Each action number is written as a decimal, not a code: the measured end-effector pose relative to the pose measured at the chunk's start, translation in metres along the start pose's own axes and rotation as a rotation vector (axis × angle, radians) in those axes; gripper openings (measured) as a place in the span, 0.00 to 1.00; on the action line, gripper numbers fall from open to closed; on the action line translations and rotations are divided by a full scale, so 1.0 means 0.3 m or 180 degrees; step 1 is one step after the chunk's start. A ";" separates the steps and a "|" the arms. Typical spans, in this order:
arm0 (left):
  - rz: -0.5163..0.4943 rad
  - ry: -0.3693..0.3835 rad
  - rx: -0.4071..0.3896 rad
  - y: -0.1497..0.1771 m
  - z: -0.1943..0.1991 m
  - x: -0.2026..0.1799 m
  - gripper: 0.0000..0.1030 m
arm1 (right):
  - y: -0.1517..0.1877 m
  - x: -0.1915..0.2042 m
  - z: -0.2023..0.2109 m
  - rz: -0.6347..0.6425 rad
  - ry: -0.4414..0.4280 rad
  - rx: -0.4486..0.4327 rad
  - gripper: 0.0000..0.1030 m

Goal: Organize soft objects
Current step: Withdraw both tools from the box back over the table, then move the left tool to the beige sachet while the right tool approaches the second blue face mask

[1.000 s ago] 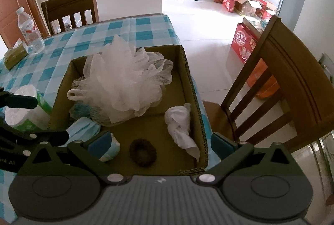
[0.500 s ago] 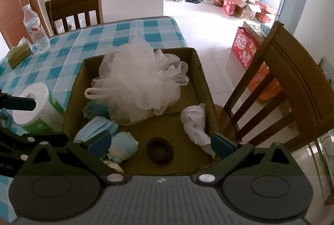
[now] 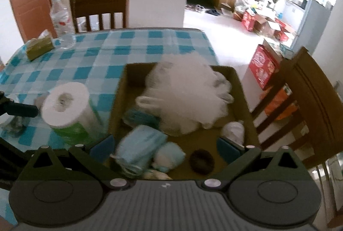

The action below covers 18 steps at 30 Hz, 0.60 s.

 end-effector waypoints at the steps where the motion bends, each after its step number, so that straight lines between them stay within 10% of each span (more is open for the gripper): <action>1: -0.0002 -0.0012 0.0002 0.012 0.012 0.024 0.94 | -0.008 0.023 0.003 0.0022 -0.0023 -0.0010 1.00; 18: -0.0113 -0.0286 0.0126 0.073 0.090 0.486 0.96 | -0.148 0.350 -0.032 0.0115 -0.0302 0.0109 1.00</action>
Point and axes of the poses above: each gripper's, at about its wrist camera, not at the fingertips, and z roughly against the way its jaws point, x to its left, y to its underside, the point moved 5 cm from there along -z, roughly the way its jaws point, and after that the axes turned 1 degree about -x, right-handed, at the moved point
